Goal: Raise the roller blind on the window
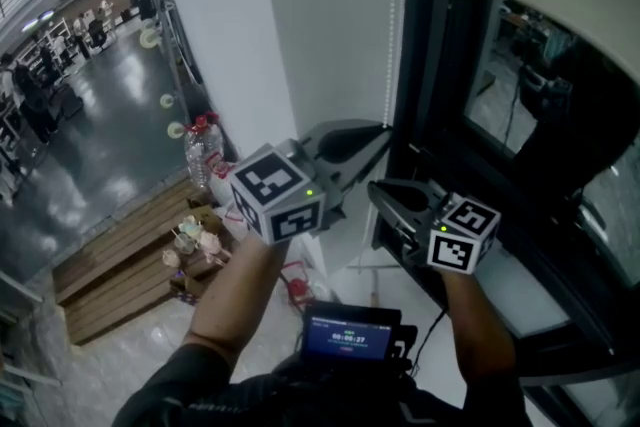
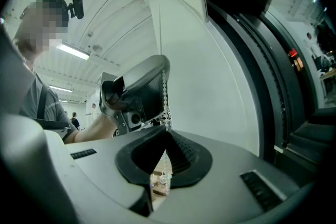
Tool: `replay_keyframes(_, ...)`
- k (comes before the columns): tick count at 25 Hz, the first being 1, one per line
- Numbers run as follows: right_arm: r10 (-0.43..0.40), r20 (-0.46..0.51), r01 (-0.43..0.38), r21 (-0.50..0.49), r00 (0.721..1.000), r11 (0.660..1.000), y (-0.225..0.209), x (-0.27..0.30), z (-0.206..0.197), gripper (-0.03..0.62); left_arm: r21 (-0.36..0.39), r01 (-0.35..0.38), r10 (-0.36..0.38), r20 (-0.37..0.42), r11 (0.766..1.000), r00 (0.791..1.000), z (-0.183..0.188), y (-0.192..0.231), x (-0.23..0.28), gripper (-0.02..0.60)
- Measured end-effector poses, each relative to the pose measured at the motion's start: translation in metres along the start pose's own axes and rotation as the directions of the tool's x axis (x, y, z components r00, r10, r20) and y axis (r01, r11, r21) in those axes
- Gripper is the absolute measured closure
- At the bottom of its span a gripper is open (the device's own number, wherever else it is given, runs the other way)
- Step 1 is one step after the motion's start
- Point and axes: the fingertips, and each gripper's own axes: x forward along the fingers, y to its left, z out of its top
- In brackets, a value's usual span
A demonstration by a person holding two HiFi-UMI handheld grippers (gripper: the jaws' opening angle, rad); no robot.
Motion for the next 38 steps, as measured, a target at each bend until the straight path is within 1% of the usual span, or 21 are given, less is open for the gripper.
replay_keyframes(2, -0.008, -0.024, 0.008, 0.014, 1.0, 1.0, -0.004, 0.001, -0.012, 0.594, 0.001, -0.016, 0.016, -0.023, 1.0, 1.0, -0.013, 0.001, -0.001, 0.578)
replay_keyframes(5, -0.033, -0.067, 0.037, 0.059, 0.997, 0.998, -0.012, 0.0, -0.036, 0.594, -0.032, -0.019, 0.017, -0.044, 0.999, 0.999, -0.036, -0.001, -0.003, 0.58)
replay_keyframes(10, -0.051, -0.122, 0.065, 0.12, 0.991, 0.991, -0.021, -0.002, -0.073, 0.592, -0.08, -0.016, 0.009, -0.098, 0.997, 0.995, -0.077, -0.005, -0.006, 0.579)
replay_keyframes(14, -0.053, -0.129, 0.073, 0.156, 0.99, 0.985, -0.026, -0.002, -0.089, 0.592, -0.119, -0.014, 0.002, -0.099, 0.993, 0.995, -0.094, -0.006, -0.009, 0.58)
replay_keyframes(17, -0.066, -0.133, 0.084, 0.142, 0.989, 0.986, -0.028, -0.003, -0.091, 0.592, -0.125, -0.01, -0.002, -0.089, 0.992, 0.996, -0.096, -0.006, -0.01, 0.578)
replay_keyframes(19, -0.103, -0.158, 0.119, 0.096, 0.982, 0.988, -0.034, -0.006, -0.09, 0.589, -0.124, -0.011, 0.001, -0.081, 0.992, 0.997, -0.096, -0.006, -0.011, 0.578)
replay_keyframes(21, -0.158, -0.2, 0.166, 0.027, 0.967, 0.986, -0.039, -0.012, -0.087, 0.551, -0.125, -0.012, 0.003, -0.076, 0.992, 0.997, -0.095, -0.006, -0.013, 0.579)
replay_keyframes(23, -0.178, -0.211, 0.176, -0.027, 0.961, 0.984, -0.036, -0.019, -0.076, 0.549, -0.132, -0.011, 0.002, -0.068, 0.991, 0.998, -0.095, -0.006, -0.014, 0.578)
replay_keyframes(25, -0.18, -0.189, 0.171, -0.06, 0.965, 0.983, -0.031, -0.027, -0.058, 0.525, -0.135, -0.008, -0.001, -0.065, 0.991, 0.998, -0.094, -0.005, -0.015, 0.579)
replay_keyframes(26, -0.183, -0.17, 0.172, -0.075, 0.968, 0.982, -0.031, -0.031, -0.047, 0.525, -0.135, -0.006, -0.003, -0.065, 0.991, 0.998, -0.094, -0.005, -0.015, 0.579)
replay_keyframes(30, -0.179, -0.06, 0.17, -0.133, 0.982, 0.976, -0.026, -0.041, 0.009, 0.523, -0.142, 0.009, -0.018, -0.059, 0.99, 0.998, -0.093, -0.008, -0.012, 0.579)
replay_keyframes(33, -0.185, 0.043, 0.189, -0.176, 0.982, 0.966, -0.017, -0.042, 0.059, 0.523, -0.139, 0.022, -0.029, -0.053, 0.99, 0.998, -0.091, -0.011, -0.01, 0.578)
replay_keyframes(35, -0.156, 0.099, 0.172, -0.186, 0.983, 0.967, -0.008, -0.039, 0.089, 0.523, -0.142, 0.027, -0.034, -0.045, 0.99, 0.998, -0.09, -0.013, -0.009, 0.578)
replay_keyframes(38, -0.098, 0.131, 0.124, -0.202, 0.986, 0.971, 0.004, -0.028, 0.116, 0.51, -0.145, 0.035, -0.042, -0.044, 0.989, 0.998, -0.09, -0.018, -0.008, 0.579)
